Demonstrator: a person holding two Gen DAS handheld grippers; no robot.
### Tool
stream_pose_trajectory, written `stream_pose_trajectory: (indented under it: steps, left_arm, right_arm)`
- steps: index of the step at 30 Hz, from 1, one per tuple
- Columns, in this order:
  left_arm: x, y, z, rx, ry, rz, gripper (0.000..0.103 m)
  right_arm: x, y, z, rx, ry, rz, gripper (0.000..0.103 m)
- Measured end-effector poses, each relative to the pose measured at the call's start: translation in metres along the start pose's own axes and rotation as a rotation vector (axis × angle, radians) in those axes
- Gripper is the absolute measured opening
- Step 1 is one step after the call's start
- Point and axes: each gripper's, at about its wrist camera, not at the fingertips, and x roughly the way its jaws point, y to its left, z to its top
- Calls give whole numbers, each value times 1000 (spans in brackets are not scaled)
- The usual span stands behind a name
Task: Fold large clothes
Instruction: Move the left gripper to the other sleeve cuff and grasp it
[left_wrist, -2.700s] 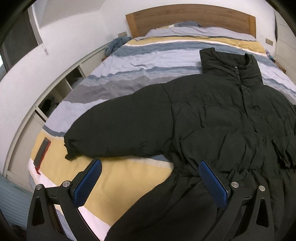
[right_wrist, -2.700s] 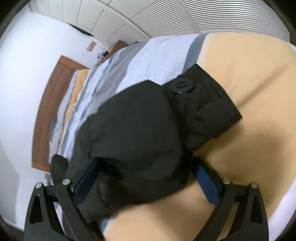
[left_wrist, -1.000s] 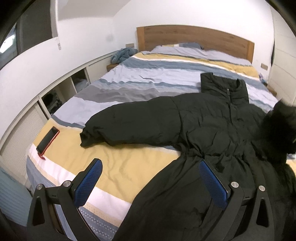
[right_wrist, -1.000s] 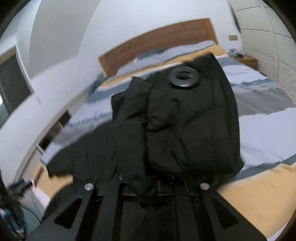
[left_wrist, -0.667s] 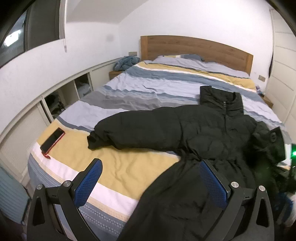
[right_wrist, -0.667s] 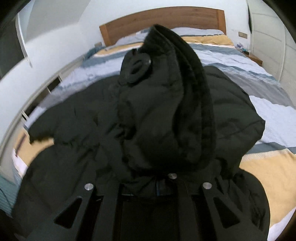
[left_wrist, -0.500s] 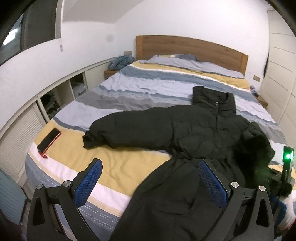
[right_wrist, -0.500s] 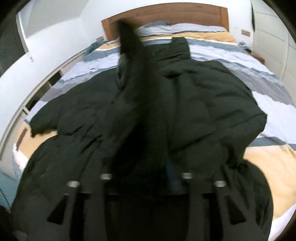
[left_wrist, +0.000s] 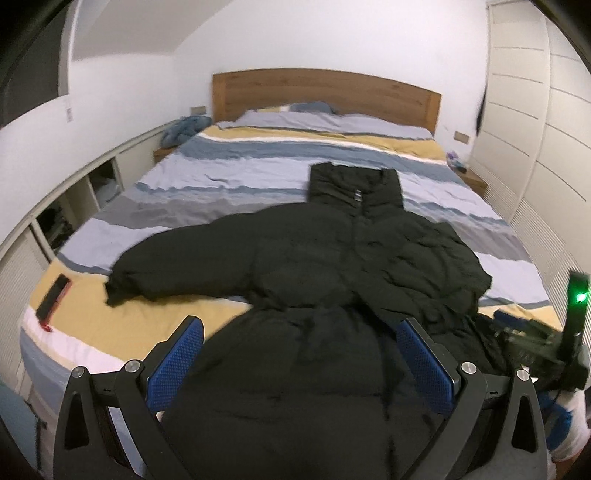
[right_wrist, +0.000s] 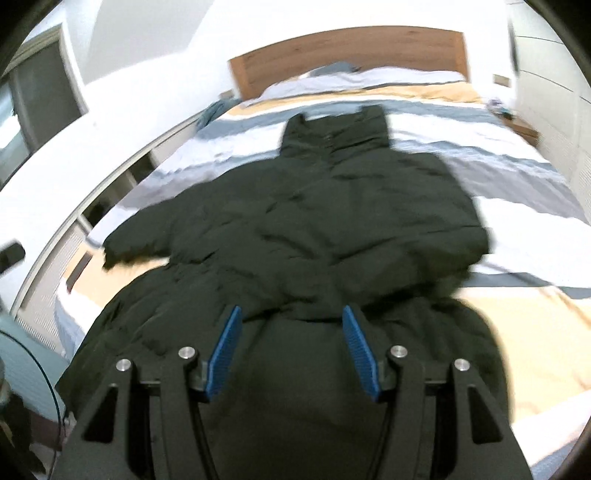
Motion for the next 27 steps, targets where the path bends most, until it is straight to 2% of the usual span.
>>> stream_pose_trajectory:
  steps: [4,7,14,16,21,24,27]
  left_arm:
    - [36,-47,3,24,30,-52,102]
    - [71,-86,13,64,32,-82,102]
    - [176,-166,46,36,15,-169,101]
    - [203,-180,45,38,4,-166,101]
    - [259,-183,25,51,93,-119,99]
    - [269,-165,13,34,133,-104,100]
    - [273,-142,9,60,173,-52,103]
  right_arm:
    - [-15,-46,10,29,-29,-87,56]
    - [-13,-73,24,46,-41,-120,56]
    - [36,-111,75,-2,-63,-123,56]
    - [55,-122,87,1,-74,-118,56]
    - [117,-146,97,7,2,-94,56]
    - [144,-155,88,17,70,-63,56]
    - [151,-161,84,18,101,-65,56]
